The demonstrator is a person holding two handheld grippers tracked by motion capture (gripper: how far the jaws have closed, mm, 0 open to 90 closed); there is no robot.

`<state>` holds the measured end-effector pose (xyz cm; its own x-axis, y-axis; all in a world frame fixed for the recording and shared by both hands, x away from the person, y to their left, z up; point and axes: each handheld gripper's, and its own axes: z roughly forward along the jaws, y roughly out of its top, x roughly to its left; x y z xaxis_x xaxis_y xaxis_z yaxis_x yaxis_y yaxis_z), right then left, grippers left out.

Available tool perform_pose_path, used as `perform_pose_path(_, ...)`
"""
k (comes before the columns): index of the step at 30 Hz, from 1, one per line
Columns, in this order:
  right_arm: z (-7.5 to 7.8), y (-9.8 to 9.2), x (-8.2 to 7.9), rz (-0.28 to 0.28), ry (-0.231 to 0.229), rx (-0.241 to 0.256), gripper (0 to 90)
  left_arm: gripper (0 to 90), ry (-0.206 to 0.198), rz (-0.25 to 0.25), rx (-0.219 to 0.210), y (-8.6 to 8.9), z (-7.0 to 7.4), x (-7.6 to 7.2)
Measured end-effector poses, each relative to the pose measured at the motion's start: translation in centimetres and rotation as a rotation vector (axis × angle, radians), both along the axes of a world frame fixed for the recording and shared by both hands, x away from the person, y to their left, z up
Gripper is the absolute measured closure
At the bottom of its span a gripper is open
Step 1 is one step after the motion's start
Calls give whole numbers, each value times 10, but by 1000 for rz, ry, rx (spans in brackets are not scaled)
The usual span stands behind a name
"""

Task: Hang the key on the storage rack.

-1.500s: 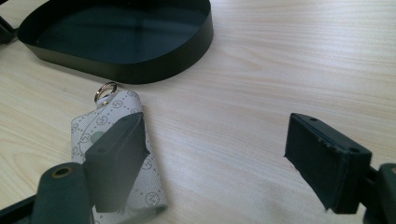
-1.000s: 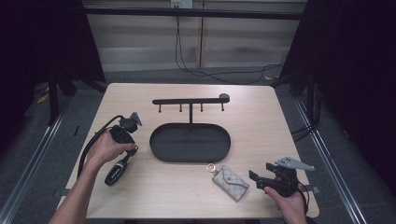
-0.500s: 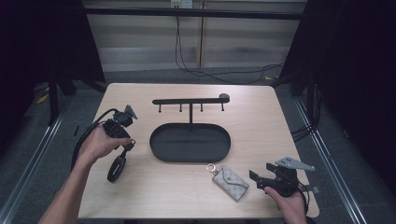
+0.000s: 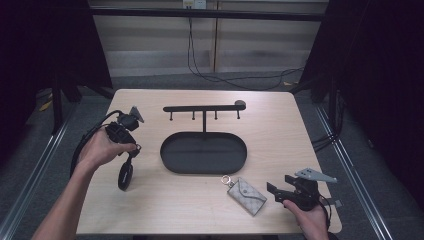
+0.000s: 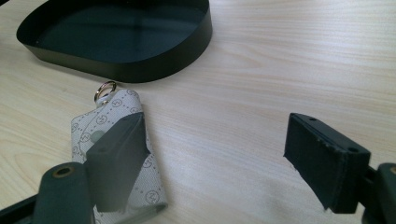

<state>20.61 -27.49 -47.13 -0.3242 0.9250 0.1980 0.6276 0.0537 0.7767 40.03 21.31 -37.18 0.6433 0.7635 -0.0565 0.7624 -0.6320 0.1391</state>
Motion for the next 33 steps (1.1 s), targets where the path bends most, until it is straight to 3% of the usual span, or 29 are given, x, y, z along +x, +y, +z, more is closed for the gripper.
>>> perform_pose_path(7, 0, 0, 0, -1, 4, 3, 209, 707, -15, -9, -7, 1, 16, -1)
perform_pose_path(21, 0, 0, 0, -2, 3, 2, 209, 706, -17, 13, -16, 5, 30, -1)
perform_pose_path(33, 0, -1, 0, -1, 10, 4, 208, 706, -44, 16, -21, 4, 46, -3)
